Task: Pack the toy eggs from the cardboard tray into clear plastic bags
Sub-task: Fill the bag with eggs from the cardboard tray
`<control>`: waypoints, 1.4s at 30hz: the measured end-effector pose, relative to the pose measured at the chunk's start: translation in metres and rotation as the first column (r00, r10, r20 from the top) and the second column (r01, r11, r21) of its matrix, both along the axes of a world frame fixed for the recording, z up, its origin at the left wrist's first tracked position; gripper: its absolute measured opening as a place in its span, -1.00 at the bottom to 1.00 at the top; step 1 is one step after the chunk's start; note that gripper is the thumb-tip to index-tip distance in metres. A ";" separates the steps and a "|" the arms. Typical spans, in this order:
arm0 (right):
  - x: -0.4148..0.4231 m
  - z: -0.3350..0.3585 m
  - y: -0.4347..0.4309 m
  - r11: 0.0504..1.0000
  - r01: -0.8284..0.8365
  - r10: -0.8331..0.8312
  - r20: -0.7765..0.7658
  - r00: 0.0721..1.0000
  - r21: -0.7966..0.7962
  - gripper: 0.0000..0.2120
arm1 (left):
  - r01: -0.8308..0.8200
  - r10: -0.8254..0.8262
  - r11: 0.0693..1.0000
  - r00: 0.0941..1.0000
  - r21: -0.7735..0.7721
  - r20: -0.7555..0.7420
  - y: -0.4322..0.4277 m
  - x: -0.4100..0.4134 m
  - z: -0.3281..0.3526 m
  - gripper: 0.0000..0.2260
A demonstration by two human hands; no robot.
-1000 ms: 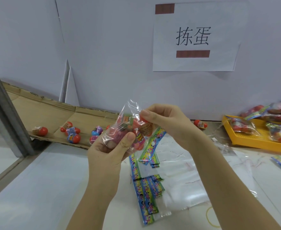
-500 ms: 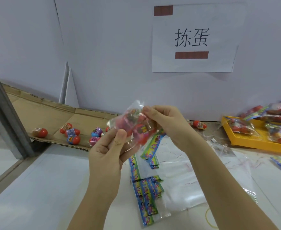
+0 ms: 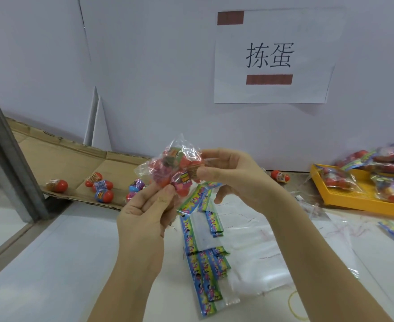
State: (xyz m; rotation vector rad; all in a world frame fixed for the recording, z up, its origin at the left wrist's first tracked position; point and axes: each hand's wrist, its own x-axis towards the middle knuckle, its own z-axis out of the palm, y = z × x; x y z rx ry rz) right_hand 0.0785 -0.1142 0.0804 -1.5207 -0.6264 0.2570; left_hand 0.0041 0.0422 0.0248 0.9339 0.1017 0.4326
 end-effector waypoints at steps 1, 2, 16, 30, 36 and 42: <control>0.000 0.000 -0.002 1.000 0.001 -0.001 -0.006 1.000 -0.007 -0.64 | -0.002 0.002 1.000 1.000 -0.004 -0.004 0.001 0.000 0.000 -0.76; 0.000 0.001 -0.002 1.000 0.013 -0.013 -0.008 1.000 -0.006 -0.64 | -0.002 0.002 1.000 1.000 -0.007 -0.006 0.001 0.001 0.001 -0.75; -0.010 -0.001 0.020 0.900 0.268 0.084 0.739 0.668 -0.344 -0.67 | 0.211 -0.226 0.923 0.974 -0.323 -0.009 0.013 0.002 0.007 -0.62; -0.019 0.000 0.033 0.964 0.264 -0.259 -0.134 0.957 0.023 -0.95 | 0.218 -0.218 0.974 0.976 -0.067 0.011 0.003 0.004 -0.002 -0.80; -0.018 0.005 0.025 0.983 0.184 -0.185 -0.047 0.982 -0.026 -0.97 | 0.132 -0.133 0.985 0.991 -0.107 -0.004 0.003 0.001 0.001 -0.91; -0.016 0.000 0.028 0.980 0.193 -0.187 -0.109 0.976 0.042 -0.90 | 0.171 -0.169 0.983 0.985 -0.069 0.032 0.004 0.000 0.003 -0.79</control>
